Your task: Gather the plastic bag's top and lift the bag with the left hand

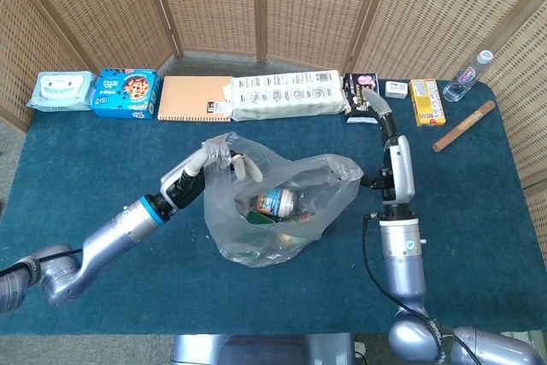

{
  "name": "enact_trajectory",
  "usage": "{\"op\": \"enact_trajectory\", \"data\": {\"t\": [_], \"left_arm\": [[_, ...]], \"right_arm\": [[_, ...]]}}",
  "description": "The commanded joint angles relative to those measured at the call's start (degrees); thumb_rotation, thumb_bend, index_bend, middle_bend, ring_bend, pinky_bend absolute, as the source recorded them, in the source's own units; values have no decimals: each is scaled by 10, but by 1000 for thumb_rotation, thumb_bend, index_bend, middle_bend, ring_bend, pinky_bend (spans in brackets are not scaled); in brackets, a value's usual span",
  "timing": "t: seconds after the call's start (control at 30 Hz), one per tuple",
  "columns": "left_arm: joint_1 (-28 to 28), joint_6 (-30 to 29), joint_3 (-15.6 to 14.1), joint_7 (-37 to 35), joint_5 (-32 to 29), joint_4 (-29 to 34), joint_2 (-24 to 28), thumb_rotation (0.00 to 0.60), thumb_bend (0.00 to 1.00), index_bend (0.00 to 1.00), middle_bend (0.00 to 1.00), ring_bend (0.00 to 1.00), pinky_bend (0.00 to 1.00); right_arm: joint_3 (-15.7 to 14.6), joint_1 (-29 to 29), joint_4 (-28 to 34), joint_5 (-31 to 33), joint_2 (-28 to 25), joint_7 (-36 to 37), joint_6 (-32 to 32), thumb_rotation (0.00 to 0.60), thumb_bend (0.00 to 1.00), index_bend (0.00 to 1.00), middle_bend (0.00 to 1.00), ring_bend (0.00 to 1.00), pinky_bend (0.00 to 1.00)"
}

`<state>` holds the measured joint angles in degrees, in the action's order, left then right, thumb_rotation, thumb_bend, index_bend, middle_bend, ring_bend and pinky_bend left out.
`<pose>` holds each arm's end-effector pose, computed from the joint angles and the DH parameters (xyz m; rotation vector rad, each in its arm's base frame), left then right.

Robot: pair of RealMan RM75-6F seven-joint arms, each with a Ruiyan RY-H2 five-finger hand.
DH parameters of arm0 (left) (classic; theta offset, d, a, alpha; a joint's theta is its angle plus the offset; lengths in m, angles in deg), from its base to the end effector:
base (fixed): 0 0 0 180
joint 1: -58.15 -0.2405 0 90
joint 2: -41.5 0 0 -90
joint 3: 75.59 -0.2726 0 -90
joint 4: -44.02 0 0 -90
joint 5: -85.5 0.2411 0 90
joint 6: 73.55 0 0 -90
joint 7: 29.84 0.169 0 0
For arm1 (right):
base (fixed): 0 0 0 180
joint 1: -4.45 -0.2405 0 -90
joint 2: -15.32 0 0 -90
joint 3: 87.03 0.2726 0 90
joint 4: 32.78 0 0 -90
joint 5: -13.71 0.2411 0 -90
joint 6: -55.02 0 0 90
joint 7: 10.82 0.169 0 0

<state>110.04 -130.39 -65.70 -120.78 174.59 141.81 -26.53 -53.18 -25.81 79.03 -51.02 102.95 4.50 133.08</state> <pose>-0.0467 0.3774 0.0467 1.2072 2.0616 1.5286 -0.0668 -0.3649 0.0990 0.8298 -1.5176 2.0684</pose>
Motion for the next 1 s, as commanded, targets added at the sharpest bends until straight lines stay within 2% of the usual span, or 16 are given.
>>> {"op": "enact_trajectory", "data": {"t": [0.03,0.1,0.37,0.9,1.0], "left_arm": [[4,4,2,1,-1,0,-4,0,154,508,402,351,281],[7,7,4,3,0,0,-8,0,154,502,395,343,279],[19,18,11,15,-3,3,-13,0,154,480,353,296,252],[40,43,28,76,-27,2,-39,0,154,480,305,224,190],[43,45,28,89,-25,-1,-45,0,154,441,287,206,177]], "right_arm": [[8,-7,2,11,-7,-9,-7,600,22,113,107,64,66],[19,-15,1,20,-14,-17,-12,599,22,113,107,64,66],[27,-20,22,30,-42,-36,-15,600,22,113,107,64,64],[23,-30,50,50,-71,-52,-27,600,22,113,101,57,61],[21,-38,44,56,-69,-52,-33,600,22,113,99,55,60]]}}
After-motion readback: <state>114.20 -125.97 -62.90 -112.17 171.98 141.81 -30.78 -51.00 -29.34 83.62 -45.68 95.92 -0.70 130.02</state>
